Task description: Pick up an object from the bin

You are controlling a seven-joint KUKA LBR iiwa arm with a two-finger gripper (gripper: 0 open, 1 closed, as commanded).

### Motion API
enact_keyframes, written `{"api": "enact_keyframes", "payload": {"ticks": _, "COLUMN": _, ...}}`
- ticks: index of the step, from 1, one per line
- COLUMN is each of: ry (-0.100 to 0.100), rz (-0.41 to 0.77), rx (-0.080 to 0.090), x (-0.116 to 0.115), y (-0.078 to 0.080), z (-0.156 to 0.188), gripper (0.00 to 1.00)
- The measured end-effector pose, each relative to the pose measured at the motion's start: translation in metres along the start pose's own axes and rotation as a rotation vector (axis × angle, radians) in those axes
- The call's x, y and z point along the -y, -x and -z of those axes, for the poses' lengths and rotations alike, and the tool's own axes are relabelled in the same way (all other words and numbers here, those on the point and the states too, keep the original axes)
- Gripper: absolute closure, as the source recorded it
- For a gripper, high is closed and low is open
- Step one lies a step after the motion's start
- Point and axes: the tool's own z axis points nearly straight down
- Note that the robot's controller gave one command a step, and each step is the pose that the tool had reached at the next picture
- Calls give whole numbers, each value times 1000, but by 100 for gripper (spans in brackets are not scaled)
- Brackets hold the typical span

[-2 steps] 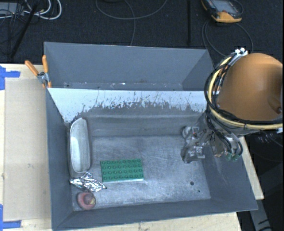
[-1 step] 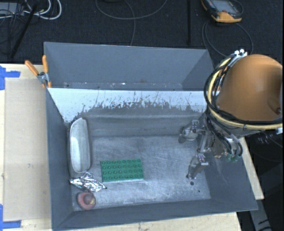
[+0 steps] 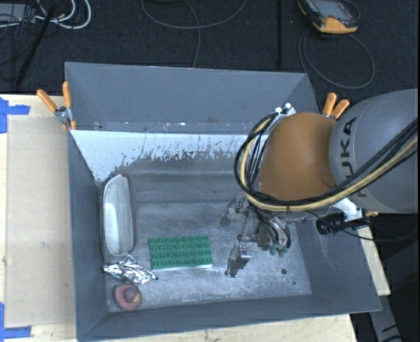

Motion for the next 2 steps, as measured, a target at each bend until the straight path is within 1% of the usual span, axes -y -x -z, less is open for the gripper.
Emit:
{"api": "enact_keyframes", "payload": {"ticks": 1, "ry": -2, "rz": 82, "rx": 20, "x": -49, "y": 5, "z": -95, "gripper": 0}}
{"api": "enact_keyframes", "payload": {"ticks": 2, "ry": 1, "rz": 81, "rx": 27, "x": -49, "y": 7, "z": -92, "gripper": 100}}
